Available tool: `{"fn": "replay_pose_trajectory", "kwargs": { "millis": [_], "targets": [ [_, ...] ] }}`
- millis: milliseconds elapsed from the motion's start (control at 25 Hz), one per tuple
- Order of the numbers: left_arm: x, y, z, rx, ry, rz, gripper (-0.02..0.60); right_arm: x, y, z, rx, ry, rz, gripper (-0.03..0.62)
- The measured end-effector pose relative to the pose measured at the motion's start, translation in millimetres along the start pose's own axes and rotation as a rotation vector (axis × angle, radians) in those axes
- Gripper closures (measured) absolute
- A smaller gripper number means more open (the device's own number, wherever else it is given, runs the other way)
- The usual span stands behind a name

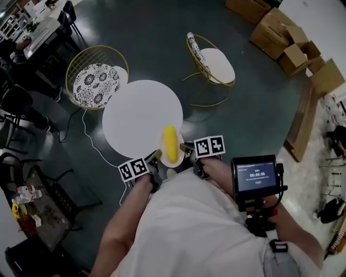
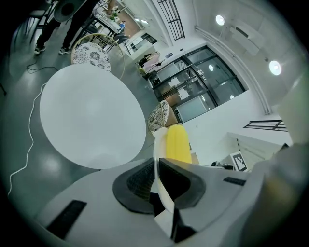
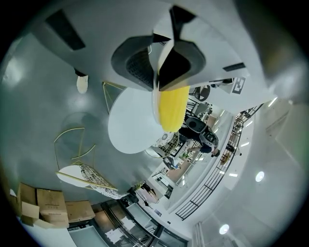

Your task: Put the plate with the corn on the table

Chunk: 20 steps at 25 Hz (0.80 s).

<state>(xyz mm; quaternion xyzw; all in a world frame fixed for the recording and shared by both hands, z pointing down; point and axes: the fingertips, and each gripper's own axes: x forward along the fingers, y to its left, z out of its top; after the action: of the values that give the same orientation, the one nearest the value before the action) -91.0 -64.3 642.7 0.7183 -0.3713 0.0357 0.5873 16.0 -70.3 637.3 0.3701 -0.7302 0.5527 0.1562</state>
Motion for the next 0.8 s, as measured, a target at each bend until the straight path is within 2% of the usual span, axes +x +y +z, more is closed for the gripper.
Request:
{"fn": "replay_pose_trajectory", "kwargs": {
  "millis": [400, 800],
  "targets": [
    [8, 4, 29, -0.03, -0.063, 0.05, 0.548, 19, 4, 32, -0.036, 0.065, 0.043, 0.549],
    [43, 8, 67, -0.05, -0.085, 0.087, 0.548, 42, -17, 81, -0.046, 0.112, 0.073, 0.551]
  ]
}}
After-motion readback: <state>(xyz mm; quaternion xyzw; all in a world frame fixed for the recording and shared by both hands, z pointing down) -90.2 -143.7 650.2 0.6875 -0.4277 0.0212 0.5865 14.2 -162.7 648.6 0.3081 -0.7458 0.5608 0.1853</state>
